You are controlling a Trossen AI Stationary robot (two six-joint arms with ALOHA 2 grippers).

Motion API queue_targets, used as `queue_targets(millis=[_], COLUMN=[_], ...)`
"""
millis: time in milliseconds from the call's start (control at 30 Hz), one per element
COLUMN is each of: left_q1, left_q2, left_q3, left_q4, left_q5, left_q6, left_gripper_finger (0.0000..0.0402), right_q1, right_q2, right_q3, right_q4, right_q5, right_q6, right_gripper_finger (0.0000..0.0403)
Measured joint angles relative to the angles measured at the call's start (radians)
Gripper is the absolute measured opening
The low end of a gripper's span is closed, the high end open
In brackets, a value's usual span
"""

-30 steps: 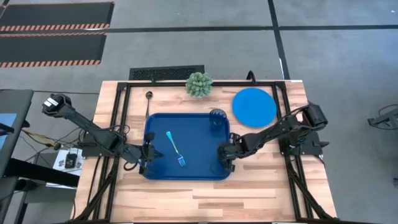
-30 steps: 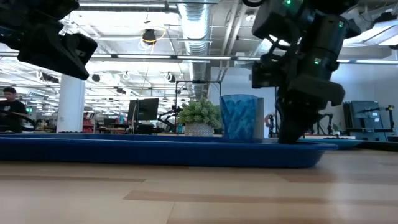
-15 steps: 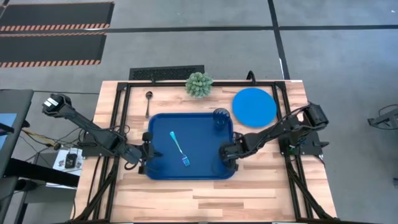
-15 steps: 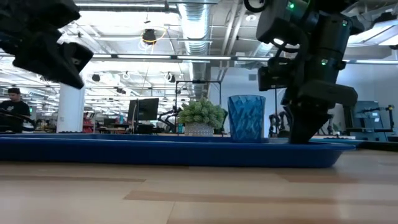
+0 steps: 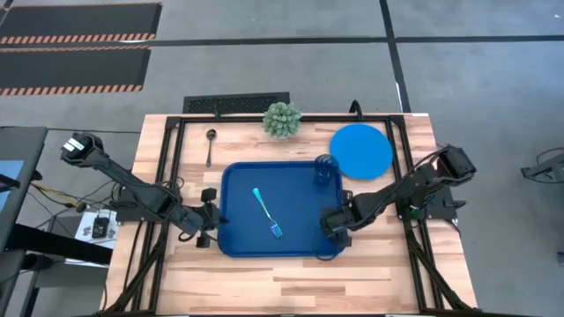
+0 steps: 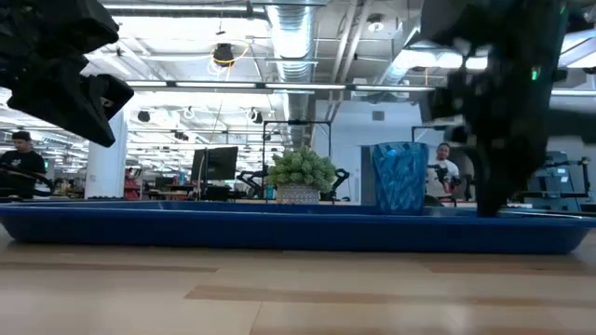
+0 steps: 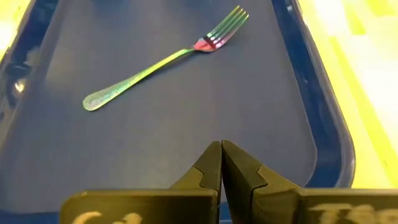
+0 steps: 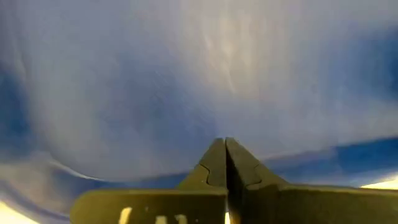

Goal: Pick and place plate/cup/fork/spoon on tray
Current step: Adjust the blue serving tray, then move the fork to the left side of the blue serving tray

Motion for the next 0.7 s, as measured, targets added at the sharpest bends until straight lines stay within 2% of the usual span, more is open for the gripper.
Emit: queue_targets(millis=[167,367,500,700], left_q1=[0.029,0.207,0.316,0.417], left_q2=[0.093,0.227,0.334,0.541], left_q3=[0.003,0.111,0.222,0.418], left_q4=[0.155,0.207,0.144,-0.052], left_q5=[0.009,0.242,0.359,0.482], left_q6=[0.109,0.328,0.495,0.696], left_gripper_finger=[0.0000,0.0001,0.0021,0.0082], right_q1=[0.043,0.090,0.101,0.108], right_q2=[-0.074,-0.116,-0.125,-0.125], right_q3=[0.000,0.002,0.003,0.003], right_q4=[0.122,0.259,0.259,0.238], right_q5=[0.017,0.022,0.026,0.012], right_q6=[-0.001,-0.034,-0.032,-0.031], right_gripper_finger=[0.0006,0.0006,0.0006,0.0006])
